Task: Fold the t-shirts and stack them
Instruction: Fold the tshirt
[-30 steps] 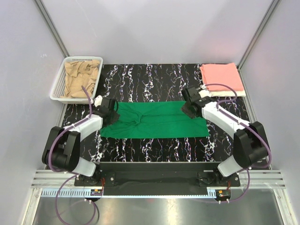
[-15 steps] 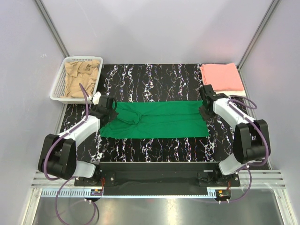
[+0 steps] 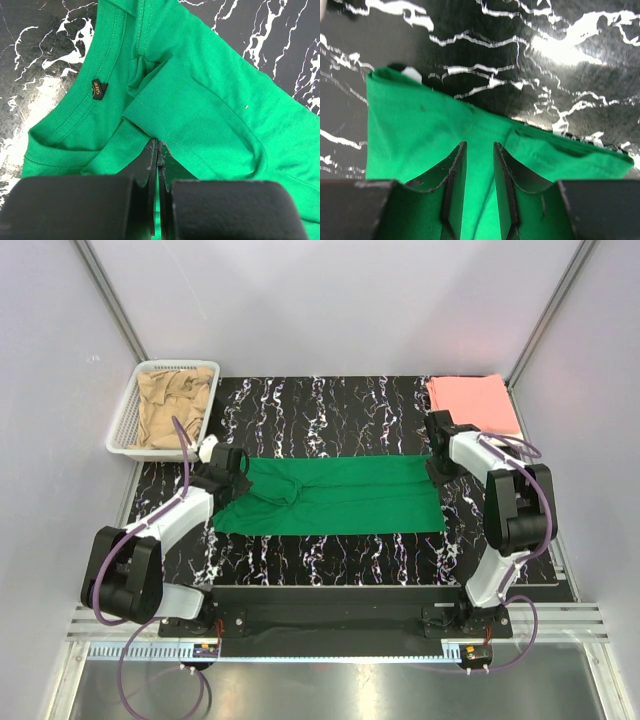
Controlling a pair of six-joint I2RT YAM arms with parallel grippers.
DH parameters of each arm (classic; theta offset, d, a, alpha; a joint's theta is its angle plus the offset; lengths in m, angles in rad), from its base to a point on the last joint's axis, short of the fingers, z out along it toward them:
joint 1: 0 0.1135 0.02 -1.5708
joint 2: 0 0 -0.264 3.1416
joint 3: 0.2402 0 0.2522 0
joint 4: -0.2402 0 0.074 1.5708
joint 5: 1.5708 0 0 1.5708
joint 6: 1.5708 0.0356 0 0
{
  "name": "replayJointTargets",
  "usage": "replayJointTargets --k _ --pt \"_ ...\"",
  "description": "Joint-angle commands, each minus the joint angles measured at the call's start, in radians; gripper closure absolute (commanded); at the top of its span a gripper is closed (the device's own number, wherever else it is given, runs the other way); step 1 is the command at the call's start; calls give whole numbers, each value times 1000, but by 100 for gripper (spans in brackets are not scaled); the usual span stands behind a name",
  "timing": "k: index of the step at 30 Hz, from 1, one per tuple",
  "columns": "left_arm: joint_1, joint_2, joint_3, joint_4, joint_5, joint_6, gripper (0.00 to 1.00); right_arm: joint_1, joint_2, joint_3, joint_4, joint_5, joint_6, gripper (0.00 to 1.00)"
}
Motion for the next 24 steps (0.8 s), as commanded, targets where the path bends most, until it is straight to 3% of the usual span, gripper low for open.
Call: replayJointTargets --k 1,11,24 --pt "-3 -16 35 14 -13 27 100 -15 26 46 -15 71 15 66" --pt "-5 -9 44 14 -18 49 100 -50 106 89 17 28 -34 67" --pt "-8 -3 52 14 -19 52 100 -56 91 71 25 25 20 68"
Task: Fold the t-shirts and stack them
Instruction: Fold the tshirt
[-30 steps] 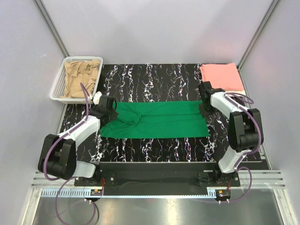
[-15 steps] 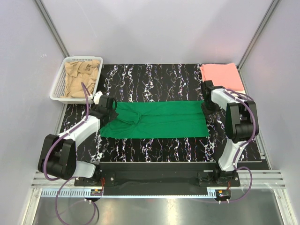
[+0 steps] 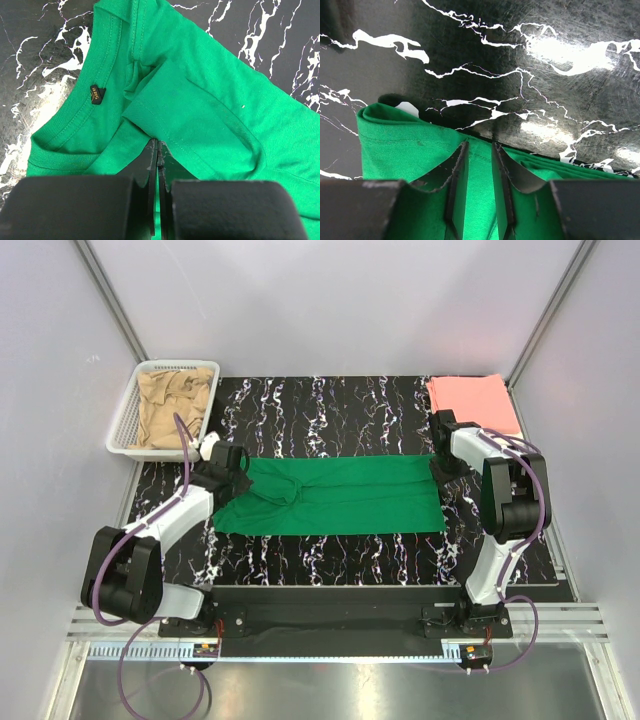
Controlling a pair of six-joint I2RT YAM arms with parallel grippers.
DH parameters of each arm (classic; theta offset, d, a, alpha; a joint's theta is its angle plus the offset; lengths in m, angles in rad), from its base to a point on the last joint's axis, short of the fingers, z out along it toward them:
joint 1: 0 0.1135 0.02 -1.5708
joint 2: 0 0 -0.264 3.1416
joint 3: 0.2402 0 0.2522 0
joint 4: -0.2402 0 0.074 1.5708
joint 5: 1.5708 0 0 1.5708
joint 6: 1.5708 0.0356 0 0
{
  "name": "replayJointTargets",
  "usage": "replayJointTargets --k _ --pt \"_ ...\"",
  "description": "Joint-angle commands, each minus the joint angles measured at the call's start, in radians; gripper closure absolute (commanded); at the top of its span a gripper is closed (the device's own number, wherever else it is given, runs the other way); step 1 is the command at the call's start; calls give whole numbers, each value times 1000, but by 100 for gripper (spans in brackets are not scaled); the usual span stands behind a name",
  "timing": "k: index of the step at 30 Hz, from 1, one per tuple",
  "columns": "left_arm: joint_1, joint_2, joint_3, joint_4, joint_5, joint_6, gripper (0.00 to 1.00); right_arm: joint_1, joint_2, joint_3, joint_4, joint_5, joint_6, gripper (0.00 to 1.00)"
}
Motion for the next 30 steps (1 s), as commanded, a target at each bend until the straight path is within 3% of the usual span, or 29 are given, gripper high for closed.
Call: replayJointTargets --k 1,5,9,10,12,19,24,30 --pt "-4 -4 36 20 -20 13 100 -5 -12 22 11 26 37 69" --pt "-5 -9 40 19 -24 23 100 -7 -4 25 15 47 37 75" --pt "-7 -11 47 22 -30 32 100 -7 11 42 15 87 23 87" --pt "-8 -9 46 20 -30 32 100 -7 19 51 16 87 14 97" --pt "-8 -9 49 20 -29 29 100 -7 25 56 15 87 9 100" --pt "-11 -11 47 19 -29 29 100 -7 -25 54 31 86 -36 100" --pt "-10 -23 44 22 -40 30 100 -7 -73 57 34 63 -55 72" --pt "-10 -11 41 28 -26 20 100 -8 -111 23 39 6 17 69"
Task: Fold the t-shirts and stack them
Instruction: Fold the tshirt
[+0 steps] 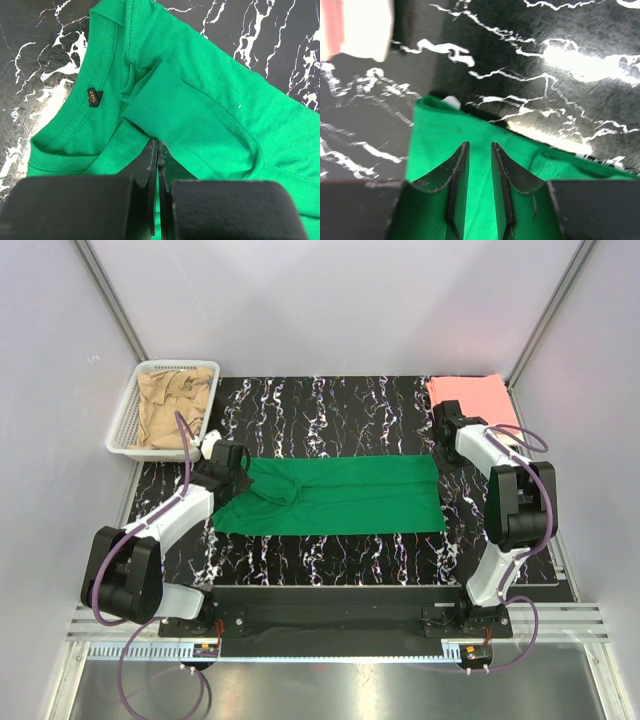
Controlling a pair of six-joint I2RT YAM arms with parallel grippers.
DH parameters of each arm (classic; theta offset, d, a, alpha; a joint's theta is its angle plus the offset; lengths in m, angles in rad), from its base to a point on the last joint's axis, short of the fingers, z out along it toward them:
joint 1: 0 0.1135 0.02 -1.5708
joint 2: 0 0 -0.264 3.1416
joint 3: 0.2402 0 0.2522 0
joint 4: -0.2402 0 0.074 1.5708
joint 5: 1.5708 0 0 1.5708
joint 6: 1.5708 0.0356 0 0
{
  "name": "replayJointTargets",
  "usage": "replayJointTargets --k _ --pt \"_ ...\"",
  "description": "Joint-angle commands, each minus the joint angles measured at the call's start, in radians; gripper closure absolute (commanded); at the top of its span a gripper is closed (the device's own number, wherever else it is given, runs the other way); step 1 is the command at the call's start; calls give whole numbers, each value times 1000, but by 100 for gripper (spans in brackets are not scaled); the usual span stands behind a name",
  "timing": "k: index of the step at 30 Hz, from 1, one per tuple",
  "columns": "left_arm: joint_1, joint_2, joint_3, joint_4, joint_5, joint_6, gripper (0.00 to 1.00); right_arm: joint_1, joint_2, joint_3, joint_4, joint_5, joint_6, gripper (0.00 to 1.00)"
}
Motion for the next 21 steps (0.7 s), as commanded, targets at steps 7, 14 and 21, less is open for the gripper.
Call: replayJointTargets --k 7,14,21 --pt "-11 -8 34 36 -9 -1 100 -4 11 8 13 -79 53 65" --pt "-11 -6 42 38 -11 6 100 -6 13 -24 16 -79 65 58" --pt "-12 -4 49 38 -3 6 100 -6 26 -57 33 -102 93 58"
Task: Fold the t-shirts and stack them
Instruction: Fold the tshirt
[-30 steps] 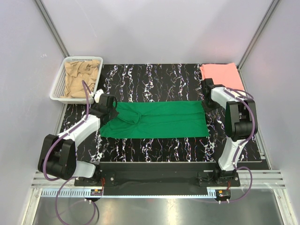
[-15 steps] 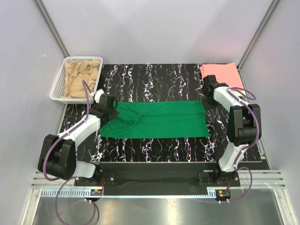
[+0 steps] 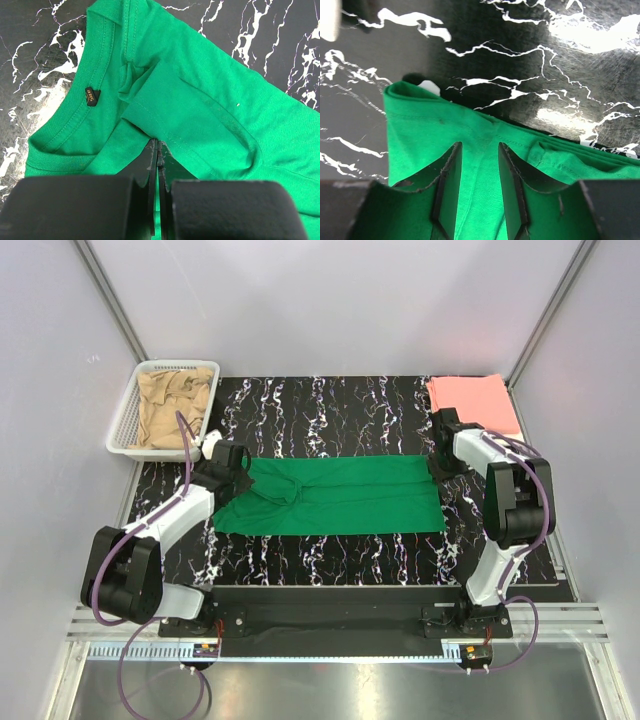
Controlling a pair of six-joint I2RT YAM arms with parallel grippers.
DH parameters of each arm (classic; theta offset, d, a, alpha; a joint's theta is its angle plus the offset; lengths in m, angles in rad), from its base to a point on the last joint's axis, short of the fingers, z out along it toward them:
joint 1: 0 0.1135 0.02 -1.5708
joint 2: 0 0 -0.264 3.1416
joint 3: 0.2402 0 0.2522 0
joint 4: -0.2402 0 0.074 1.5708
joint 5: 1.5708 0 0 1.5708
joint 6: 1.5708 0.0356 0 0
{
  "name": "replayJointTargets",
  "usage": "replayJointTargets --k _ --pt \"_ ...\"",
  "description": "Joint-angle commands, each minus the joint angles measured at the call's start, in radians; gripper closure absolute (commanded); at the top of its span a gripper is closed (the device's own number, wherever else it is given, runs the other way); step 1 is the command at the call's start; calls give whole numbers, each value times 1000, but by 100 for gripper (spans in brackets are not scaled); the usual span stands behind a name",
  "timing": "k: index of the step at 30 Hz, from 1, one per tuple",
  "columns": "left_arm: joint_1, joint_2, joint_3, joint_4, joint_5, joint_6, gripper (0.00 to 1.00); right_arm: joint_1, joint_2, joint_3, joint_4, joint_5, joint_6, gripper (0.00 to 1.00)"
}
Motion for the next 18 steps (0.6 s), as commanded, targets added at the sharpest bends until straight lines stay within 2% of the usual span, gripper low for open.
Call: replayJointTargets --k 1,5,16,18 --pt "-6 -6 49 39 -6 8 100 -4 16 -9 14 -1 40 58" --pt "-6 -6 47 36 -7 8 100 -4 30 -13 23 2 49 61" --pt "-6 -26 63 31 -30 25 100 -3 -5 -26 68 54 0 98" --pt "-5 -31 63 28 -30 26 100 -5 1 -32 68 45 -2 100"
